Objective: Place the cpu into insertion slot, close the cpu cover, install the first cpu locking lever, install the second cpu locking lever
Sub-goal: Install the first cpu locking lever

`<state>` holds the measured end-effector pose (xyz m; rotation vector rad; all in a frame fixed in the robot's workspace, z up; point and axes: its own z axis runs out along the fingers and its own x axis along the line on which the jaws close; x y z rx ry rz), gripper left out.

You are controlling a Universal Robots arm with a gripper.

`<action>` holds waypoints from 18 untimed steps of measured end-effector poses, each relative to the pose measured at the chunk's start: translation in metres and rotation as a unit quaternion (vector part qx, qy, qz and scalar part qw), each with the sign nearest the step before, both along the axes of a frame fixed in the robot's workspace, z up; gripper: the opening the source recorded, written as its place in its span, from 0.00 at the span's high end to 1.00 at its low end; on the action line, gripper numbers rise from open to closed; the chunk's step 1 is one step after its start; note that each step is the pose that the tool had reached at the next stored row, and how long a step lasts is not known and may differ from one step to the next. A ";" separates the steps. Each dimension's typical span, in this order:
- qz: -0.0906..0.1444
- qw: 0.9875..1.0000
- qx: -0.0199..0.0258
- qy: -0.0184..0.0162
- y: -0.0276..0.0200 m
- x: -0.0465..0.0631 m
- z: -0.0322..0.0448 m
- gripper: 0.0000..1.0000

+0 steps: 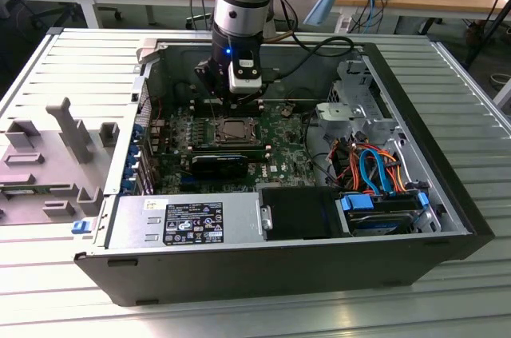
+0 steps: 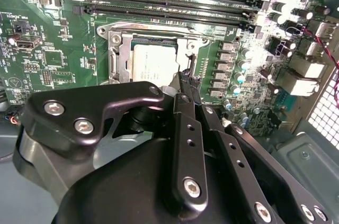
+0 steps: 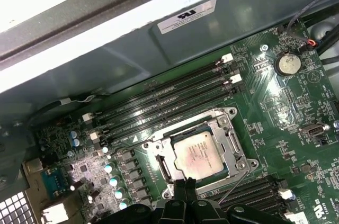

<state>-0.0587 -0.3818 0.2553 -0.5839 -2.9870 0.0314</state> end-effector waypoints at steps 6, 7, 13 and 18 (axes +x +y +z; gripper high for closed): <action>0.003 1.000 0.000 0.000 0.0000 0.000 0.0000 0.89; 0.004 1.000 0.000 0.000 0.0000 0.000 0.0000 0.89; 0.007 1.000 0.000 0.000 0.0000 0.000 0.0000 0.89; 0.011 1.000 0.000 0.000 0.0000 0.000 0.0000 0.89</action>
